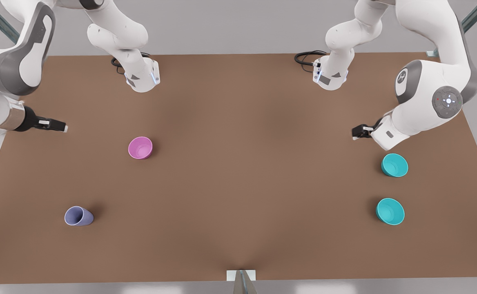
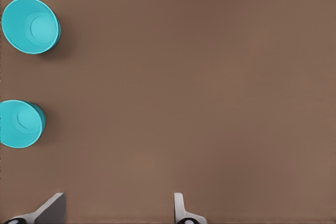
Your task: Stack the blue bowl on the pink bowl
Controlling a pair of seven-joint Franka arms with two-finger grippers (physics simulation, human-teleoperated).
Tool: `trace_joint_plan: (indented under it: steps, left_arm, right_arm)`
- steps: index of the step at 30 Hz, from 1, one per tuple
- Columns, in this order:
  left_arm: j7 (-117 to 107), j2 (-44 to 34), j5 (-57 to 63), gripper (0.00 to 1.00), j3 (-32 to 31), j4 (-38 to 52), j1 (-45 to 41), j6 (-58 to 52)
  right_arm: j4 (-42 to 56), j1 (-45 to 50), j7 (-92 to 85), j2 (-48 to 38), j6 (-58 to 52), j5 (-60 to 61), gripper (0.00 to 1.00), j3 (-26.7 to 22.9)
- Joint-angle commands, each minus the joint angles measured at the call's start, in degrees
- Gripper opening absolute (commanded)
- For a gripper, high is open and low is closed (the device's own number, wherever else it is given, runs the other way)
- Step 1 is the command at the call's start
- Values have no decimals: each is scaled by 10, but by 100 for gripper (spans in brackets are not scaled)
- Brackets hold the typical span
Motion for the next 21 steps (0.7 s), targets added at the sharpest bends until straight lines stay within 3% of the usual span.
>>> trace_joint_plan:
  steps: [1,5,9,11,15,21]
  left_arm:
    - [-6,-2,1,100,-1,6,4,-16]
    - [-6,-4,1,100,-1,9,7,-24]
    - [-6,-4,2,100,-1,22,9,-42]
    - [-7,1,5,100,0,25,9,-41]
    - [-7,0,3,100,-1,24,10,-86]
    - [-7,-2,3,100,-2,25,10,-109]
  right_arm:
    - [-1,5,7,0,2,5,100,0]
    - [-25,11,2,75,18,22,100,7]
    - [-296,70,74,-21,273,62,100,7]
    - [-343,72,77,-20,336,79,100,7]
    - [-413,76,79,-6,445,83,100,3]
    - [-457,70,99,22,522,83,100,0]
